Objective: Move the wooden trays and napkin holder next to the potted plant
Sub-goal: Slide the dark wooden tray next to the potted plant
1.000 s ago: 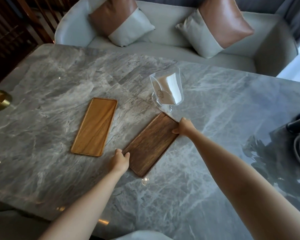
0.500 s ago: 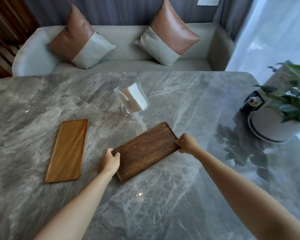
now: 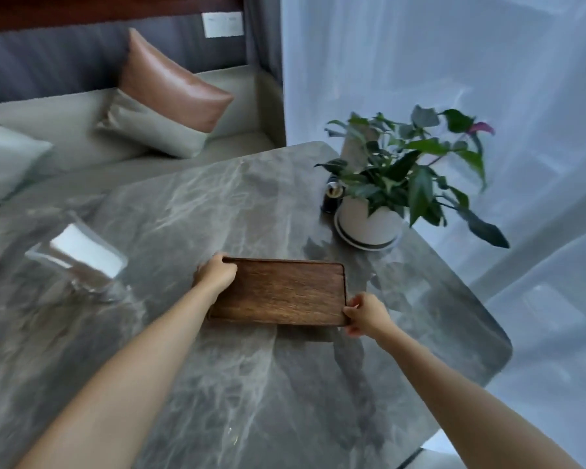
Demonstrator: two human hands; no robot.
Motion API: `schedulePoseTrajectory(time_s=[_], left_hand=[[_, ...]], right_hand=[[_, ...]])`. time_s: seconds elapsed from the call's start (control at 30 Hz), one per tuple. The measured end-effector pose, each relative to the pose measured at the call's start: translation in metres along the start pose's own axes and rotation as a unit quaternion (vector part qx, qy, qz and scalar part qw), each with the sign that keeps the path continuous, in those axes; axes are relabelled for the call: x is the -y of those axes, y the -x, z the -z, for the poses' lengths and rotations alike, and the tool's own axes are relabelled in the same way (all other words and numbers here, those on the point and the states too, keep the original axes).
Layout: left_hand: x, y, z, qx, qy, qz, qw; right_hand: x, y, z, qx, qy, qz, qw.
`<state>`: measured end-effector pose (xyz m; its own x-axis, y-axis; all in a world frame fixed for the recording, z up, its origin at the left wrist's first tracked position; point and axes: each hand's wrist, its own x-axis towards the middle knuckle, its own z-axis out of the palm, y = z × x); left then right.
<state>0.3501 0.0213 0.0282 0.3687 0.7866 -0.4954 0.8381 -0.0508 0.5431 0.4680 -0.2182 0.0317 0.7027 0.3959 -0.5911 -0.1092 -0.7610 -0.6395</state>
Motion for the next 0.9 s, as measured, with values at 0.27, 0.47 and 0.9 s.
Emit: schedulePoseTrajectory(time_s=[0.27, 0.47, 0.9], left_hand=[[-0.091, -0.031, -0.056, 0.053, -0.118, -0.078, 0.988], [-0.126, -0.048, -0.086, 0.055, -0.170, -0.103, 0.978], [-0.157, -0.081, -0.115, 0.056, -0.227, -0.169, 0.958]], right_hand=[[-0.042, -0.013, 0.014, 0.004, -0.098, -0.077, 0.992], [-0.049, -0.036, 0.016, -0.020, -0.157, -0.100, 0.982], [-0.039, -0.064, 0.014, -0.011, -0.181, -0.115, 0.977]])
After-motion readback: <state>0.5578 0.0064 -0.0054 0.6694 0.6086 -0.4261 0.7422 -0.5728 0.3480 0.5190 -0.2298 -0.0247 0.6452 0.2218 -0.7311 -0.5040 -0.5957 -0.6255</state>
